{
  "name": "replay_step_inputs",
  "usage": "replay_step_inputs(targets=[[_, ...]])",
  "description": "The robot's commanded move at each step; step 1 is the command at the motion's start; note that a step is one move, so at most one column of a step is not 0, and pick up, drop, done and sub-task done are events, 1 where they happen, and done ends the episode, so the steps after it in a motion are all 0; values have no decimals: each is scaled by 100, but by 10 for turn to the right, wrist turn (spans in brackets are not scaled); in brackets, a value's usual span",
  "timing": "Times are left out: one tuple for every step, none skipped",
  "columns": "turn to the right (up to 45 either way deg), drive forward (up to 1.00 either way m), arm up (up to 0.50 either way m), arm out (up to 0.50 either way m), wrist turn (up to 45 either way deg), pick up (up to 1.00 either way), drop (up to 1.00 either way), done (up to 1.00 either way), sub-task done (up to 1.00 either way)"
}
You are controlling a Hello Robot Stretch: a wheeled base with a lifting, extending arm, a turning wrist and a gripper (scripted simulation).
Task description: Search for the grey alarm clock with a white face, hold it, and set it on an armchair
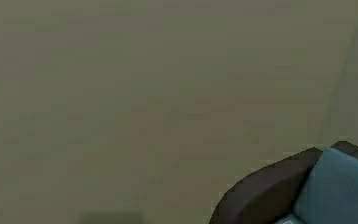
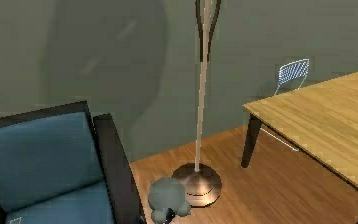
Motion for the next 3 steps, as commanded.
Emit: replay_step_inputs(targets=[[30,0,0,0,0,0,0,0,0],[0,35,0,0,0,0,0,0,0],[-450,0,0,0,0,0,0,0,0]])
